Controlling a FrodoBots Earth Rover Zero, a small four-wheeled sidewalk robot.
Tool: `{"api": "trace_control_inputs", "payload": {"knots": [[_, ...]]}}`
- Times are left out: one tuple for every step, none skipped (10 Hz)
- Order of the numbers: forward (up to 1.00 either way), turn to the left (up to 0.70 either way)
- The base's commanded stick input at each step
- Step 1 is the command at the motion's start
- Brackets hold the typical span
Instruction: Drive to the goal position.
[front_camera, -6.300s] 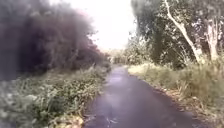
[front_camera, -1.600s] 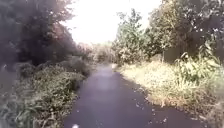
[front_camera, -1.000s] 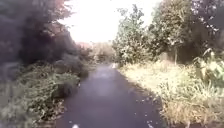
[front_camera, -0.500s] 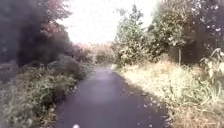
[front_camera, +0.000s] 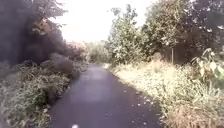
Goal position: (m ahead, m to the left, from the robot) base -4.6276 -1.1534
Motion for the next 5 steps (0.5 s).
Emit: {"api": "trace_control_inputs", "payload": {"knots": [[0.0,-0.85],[0.0,-0.85],[0.0,-0.85],[0.0,-0.85],[0.0,-0.85]]}}
